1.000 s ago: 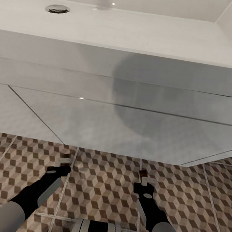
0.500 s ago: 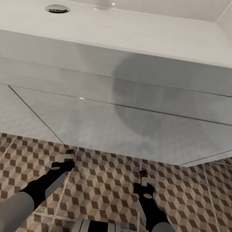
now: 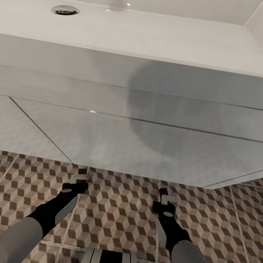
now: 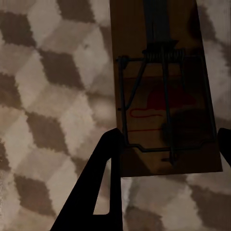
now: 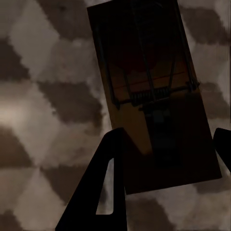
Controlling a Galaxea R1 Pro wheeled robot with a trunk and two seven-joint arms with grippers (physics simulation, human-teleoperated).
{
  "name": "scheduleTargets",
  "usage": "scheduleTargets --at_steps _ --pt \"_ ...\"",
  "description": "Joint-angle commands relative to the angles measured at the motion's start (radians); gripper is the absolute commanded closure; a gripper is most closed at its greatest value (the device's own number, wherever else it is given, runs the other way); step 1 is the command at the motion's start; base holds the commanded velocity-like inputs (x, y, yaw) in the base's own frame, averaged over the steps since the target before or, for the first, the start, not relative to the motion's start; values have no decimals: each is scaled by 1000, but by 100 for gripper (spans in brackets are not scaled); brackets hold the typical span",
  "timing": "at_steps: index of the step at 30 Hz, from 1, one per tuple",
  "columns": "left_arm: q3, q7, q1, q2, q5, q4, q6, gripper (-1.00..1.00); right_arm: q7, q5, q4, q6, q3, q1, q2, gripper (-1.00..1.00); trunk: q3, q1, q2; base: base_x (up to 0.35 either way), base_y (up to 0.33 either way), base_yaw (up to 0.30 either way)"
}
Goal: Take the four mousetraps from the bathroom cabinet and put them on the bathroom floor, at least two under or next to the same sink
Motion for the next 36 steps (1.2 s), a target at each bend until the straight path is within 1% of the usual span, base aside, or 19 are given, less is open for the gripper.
scheduleTargets --at_steps 1,2,3,6,8,17,36 --pt "-8 9 -1 1 -2 -2 4 100 0 10 7 -1 -16 -7 1 100 -1 0 0 0 0 0" --pt "-8 10 -1 1 -18 -2 3 100 -1 10 19 -9 -29 -18 1 100 -1 0 0 0 0 0" --pt "-9 10 -1 0 -25 -2 3 100 -1 10 23 -12 -34 -23 1 100 -1 0 0 0 0 0" --pt "-9 10 -1 0 -46 -1 2 100 -1 10 34 -18 -47 -43 -4 100 -1 0 0 0 0 0" --pt "-9 10 -1 0 -53 -1 2 100 -1 10 40 -20 -51 -55 -7 100 -1 0 0 0 0 0" --pt "-8 10 -1 1 -60 0 2 100 -1 12 45 -22 -55 -68 -12 100 -1 0 0 0 0 0" --pt "-6 11 -1 1 -60 -1 -11 100 2 29 44 -15 -48 -69 -3 100 -1 0 0 0 0 0"
